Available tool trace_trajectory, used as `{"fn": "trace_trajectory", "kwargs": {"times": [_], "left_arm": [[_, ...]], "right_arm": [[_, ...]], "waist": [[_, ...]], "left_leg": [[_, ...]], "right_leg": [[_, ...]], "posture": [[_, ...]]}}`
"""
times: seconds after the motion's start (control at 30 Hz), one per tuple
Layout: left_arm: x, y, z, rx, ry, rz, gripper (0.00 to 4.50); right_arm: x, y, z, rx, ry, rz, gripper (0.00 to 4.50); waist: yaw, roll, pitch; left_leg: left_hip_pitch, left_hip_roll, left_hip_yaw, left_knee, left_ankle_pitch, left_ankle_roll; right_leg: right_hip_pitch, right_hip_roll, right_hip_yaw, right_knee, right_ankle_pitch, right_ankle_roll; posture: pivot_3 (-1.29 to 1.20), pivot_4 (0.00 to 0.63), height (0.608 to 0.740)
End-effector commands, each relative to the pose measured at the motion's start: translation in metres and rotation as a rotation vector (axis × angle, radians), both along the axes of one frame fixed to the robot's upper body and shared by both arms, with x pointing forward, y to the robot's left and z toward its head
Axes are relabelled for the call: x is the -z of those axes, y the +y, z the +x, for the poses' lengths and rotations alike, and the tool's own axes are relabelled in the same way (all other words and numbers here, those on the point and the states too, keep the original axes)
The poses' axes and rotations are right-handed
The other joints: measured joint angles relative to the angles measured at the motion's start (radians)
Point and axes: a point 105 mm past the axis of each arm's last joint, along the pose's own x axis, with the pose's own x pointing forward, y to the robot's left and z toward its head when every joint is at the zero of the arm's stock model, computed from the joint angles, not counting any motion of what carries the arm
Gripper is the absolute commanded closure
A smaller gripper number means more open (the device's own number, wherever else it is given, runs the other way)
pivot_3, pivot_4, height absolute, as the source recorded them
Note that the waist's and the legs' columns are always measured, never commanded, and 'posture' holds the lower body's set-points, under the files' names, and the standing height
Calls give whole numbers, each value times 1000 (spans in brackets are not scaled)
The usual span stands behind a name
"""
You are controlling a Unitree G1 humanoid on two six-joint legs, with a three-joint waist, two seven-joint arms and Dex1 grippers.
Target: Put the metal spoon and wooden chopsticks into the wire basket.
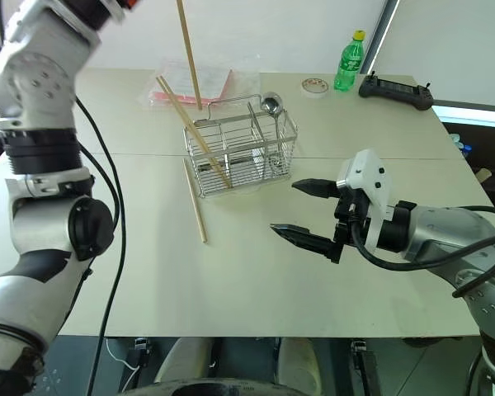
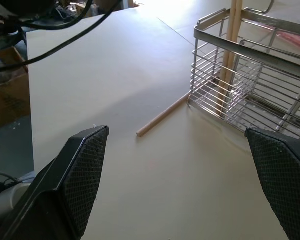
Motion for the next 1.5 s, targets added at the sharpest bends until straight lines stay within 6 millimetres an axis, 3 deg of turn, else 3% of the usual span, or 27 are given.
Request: {"fn": "trace_trajectory", "kwargs": {"times": [0.03,0.2,0.5,0.53,0.57,0.77,0.8,0.83,1.0,1.1,1.2,1.3,1.4,1.5], "left_arm": [[18,2,-1,2,15,26,4444],[53,-13,-2,34,71,65,4444],[78,-19,-5,16,131,41,4444],[79,-19,-6,23,135,38,3779],[80,-19,-7,25,138,36,3456],[76,-16,-16,71,168,23,332],[73,-13,-17,80,171,16,34],[68,-9,-18,85,176,6,34],[31,27,-28,104,172,-59,34],[11,62,-41,128,170,-70,34],[7,102,-42,53,212,-86,34],[22,143,-17,-178,339,-136,34],[49,175,11,-405,526,-262,34],[115,188,34,-658,829,-336,34]], "right_arm": [[-10,0,-7,5,-60,12,0],[-12,-2,-8,22,-68,15,0],[-18,-3,-3,40,-79,27,0],[-19,-3,-2,40,-78,27,0],[-19,-4,-2,41,-78,27,0],[-20,-7,4,44,-77,16,0],[-21,-9,5,47,-78,12,0],[-22,-10,6,49,-79,8,0],[-23,-15,11,61,-86,-7,0],[-20,-18,13,78,-90,-13,0],[-18,-21,16,98,-98,-22,0],[-17,-23,18,109,-98,-15,0],[-15,-22,18,107,-94,-10,0],[-14,-18,20,96,-92,-1,0]], "waist": [[-1,0,0],[6,-1,1],[2,0,0],[2,0,0],[3,0,0],[4,0,0],[3,0,0],[3,0,0],[-1,1,1],[-14,1,1],[-26,2,1],[-23,2,1],[-17,0,1],[-16,-1,1]], "left_leg": [[0,0,0,0,0,0],[-1,0,-1,1,0,0],[-1,0,-2,1,0,1],[-1,0,-2,1,0,1],[-1,0,-2,1,0,1],[-1,0,-2,1,0,1],[-1,0,-2,1,0,1],[-1,0,-2,1,-1,1],[-1,0,-2,1,-1,1],[-1,0,-2,0,-1,1],[0,0,-2,0,-1,2],[0,0,-2,0,-1,2],[1,0,-3,1,-1,3],[1,0,-4,2,0,3]], "right_leg": [[0,0,0,0,0,0],[-1,0,0,0,0,0],[1,1,0,-1,0,0],[0,1,0,-1,0,-1],[0,1,0,-1,0,0],[1,1,0,-1,0,-1],[1,1,0,-1,0,-1],[1,1,0,-1,0,-1],[0,1,0,-1,0,-1],[-1,2,0,0,0,-1],[0,1,0,1,0,0],[0,1,0,2,0,0],[2,1,-1,2,0,0],[4,0,-1,1,-1,1]], "posture": [[0,150,690],[0,150,690],[0,150,690],[0,150,690],[0,150,690],[0,150,690],[0,150,690],[0,150,690],[0,150,690],[0,150,690],[0,150,690],[0,150,690],[0,150,690],[0,150,690]]}}
